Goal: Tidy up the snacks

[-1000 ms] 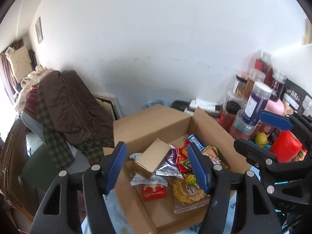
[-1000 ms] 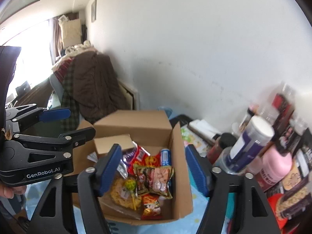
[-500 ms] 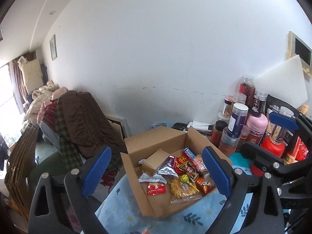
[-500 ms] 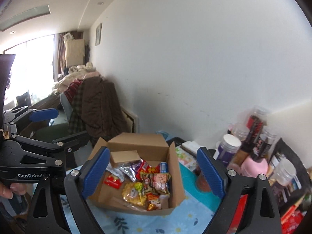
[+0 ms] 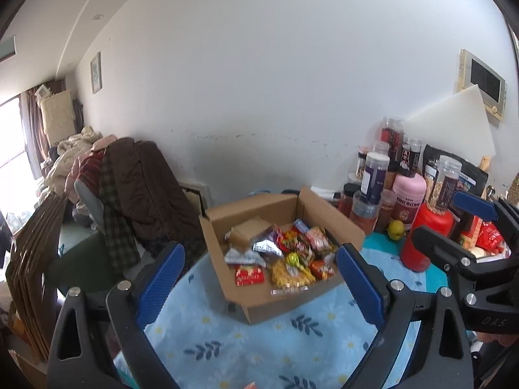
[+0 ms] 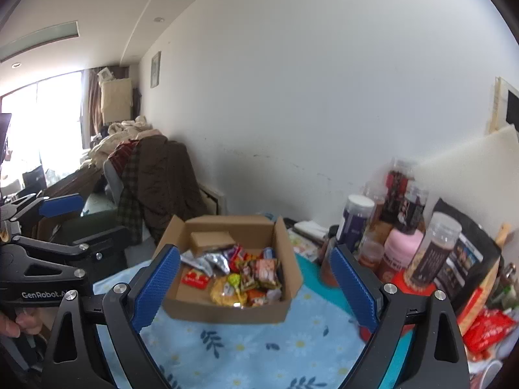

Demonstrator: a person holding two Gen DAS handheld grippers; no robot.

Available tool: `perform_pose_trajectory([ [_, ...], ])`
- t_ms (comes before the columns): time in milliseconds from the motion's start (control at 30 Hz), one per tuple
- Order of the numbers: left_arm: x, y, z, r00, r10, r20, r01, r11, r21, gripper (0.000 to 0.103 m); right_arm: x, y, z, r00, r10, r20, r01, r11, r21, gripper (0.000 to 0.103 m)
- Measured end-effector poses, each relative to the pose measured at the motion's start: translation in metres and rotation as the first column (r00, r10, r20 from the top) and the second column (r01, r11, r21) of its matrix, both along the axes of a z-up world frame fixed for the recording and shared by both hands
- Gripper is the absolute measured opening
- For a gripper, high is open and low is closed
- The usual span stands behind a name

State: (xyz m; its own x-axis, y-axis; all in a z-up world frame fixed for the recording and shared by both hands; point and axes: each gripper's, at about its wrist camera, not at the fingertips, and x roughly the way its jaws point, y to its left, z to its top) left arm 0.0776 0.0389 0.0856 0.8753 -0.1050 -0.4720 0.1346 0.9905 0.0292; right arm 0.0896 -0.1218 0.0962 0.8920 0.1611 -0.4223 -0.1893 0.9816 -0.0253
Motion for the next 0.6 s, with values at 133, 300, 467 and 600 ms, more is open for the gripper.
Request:
perform_pose_trajectory([
  [133, -0.019, 0.003, -0.013, 1.0, 0.021, -0.008, -0.021, 1.0, -0.012, 0.096, -0.015, 0.002, -0.016, 1.0, 0.005, -0.011, -0.005, 1.0, 0.001, 0.095],
  [300, -0.032, 0.003, -0.028, 0.999, 0.035, -0.041, -0.036, 0.999, -0.018, 0.096, -0.028, 0.005, -0.03, 0.999, 0.034, -0.025, -0.034, 0.999, 0.007, 0.095],
  [467, -0.04, 0.004, -0.042, 0.995, 0.074, -0.073, -0.075, 0.997, -0.022, 0.096, -0.034, 0.008, -0.039, 0.996, 0.076, -0.037, -0.076, 0.997, 0.009, 0.095],
  [600, -0.045, 0.005, -0.046, 0.992, 0.097, -0.087, -0.1, 0.995, -0.03, 0.096, -0.036, 0.01, -0.042, 0.996, 0.086, -0.038, -0.086, 0.996, 0.004, 0.095],
])
